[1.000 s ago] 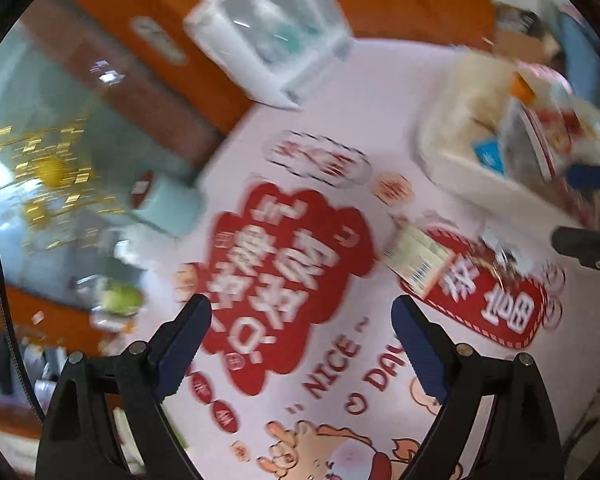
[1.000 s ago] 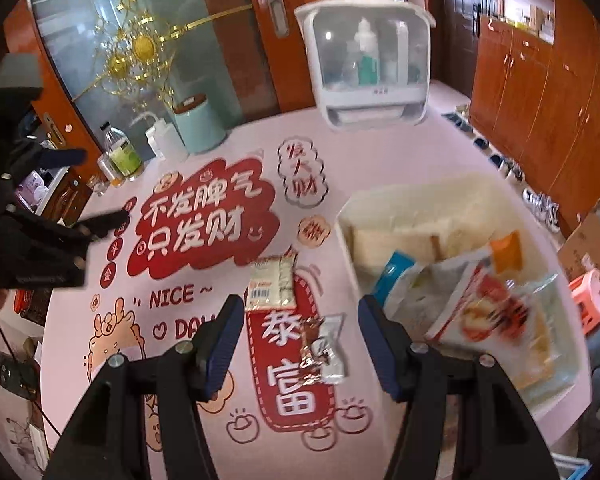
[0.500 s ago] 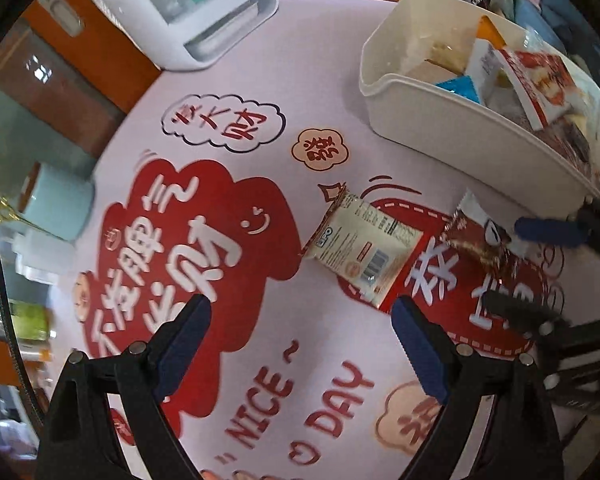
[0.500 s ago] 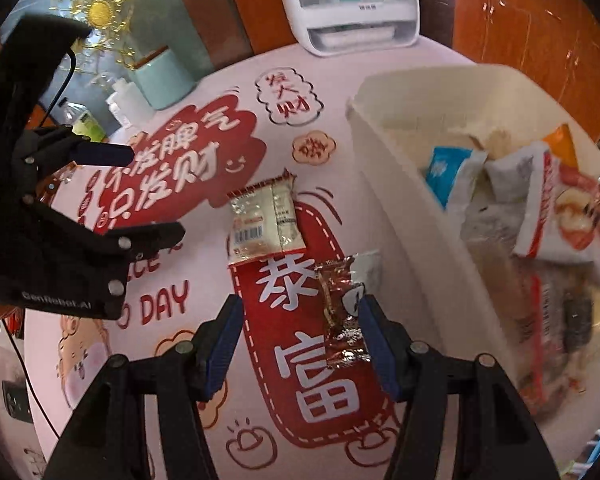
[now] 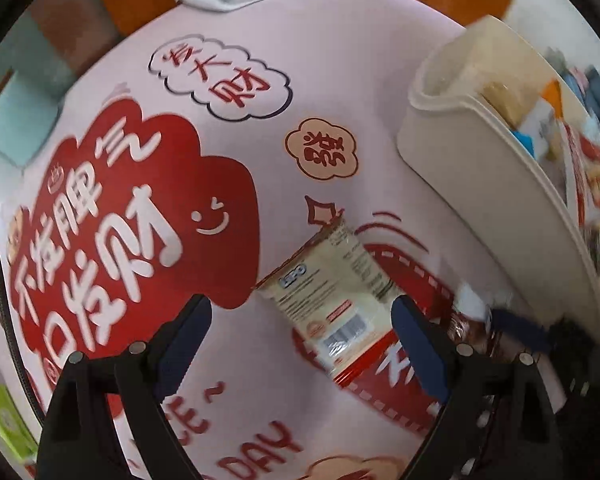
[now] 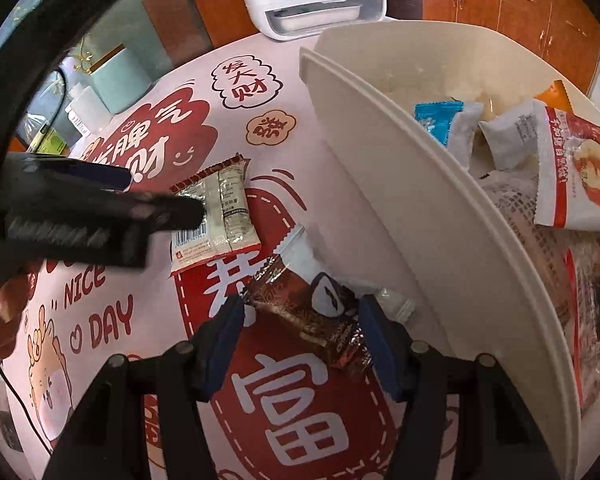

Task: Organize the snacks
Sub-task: 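Grasp the cream LIFO packet with left tool while right grasps the brown-red wrapper, then carry both packets over the white bin and open both tools to drop them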

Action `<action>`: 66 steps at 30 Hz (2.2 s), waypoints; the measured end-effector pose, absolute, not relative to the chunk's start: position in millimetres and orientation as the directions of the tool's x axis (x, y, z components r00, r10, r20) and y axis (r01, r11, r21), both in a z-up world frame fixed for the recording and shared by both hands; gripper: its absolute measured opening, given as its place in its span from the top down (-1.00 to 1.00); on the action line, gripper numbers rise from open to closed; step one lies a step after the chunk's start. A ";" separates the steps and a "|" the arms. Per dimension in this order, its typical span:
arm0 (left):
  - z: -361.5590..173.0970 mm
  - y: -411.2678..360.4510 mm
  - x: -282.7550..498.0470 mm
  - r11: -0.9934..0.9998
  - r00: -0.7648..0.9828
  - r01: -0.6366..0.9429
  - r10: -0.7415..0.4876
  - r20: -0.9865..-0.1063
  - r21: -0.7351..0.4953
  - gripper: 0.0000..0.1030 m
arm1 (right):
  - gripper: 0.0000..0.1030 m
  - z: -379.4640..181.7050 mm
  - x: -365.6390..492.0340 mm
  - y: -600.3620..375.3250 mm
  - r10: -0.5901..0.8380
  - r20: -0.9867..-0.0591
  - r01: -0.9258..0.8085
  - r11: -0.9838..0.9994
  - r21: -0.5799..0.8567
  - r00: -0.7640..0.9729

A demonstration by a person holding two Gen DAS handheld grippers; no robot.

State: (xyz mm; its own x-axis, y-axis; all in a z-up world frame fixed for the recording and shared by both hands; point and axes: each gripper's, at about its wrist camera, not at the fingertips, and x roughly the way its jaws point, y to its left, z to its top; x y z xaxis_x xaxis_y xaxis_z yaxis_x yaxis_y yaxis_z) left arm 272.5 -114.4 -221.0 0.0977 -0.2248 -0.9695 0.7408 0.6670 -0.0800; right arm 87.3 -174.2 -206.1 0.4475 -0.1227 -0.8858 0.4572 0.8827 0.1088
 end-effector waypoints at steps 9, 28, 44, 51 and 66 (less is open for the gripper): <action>-249.0 -126.4 281.8 0.810 0.038 0.578 -0.154 -0.987 -0.104 -0.76 | 0.49 -207.3 79.8 -180.0 -0.086 -0.894 0.429 0.894 0.125 0.440; -191.0 -35.5 218.7 0.866 0.179 0.497 -0.172 -0.969 -0.062 0.15 | 0.97 -174.3 59.0 -160.0 0.050 -0.849 0.302 0.922 0.242 0.527; -61.2 -19.6 123.5 0.846 0.344 0.524 -0.319 -0.883 -0.101 0.15 | 0.97 -53.1 3.7 -159.5 0.084 -0.716 0.168 0.947 0.274 0.693; -16.5 -81.8 99.9 0.809 0.385 0.575 -0.395 -0.834 -0.118 0.14 | 0.97 -3.7 -28.2 -202.8 0.009 -0.651 0.191 0.953 0.236 0.759; 29.8 -201.8 95.7 0.816 0.464 0.566 -0.432 -0.773 -0.116 0.14 | 0.97 63.5 -31.6 -308.1 -0.088 -0.539 0.196 0.970 0.146 0.838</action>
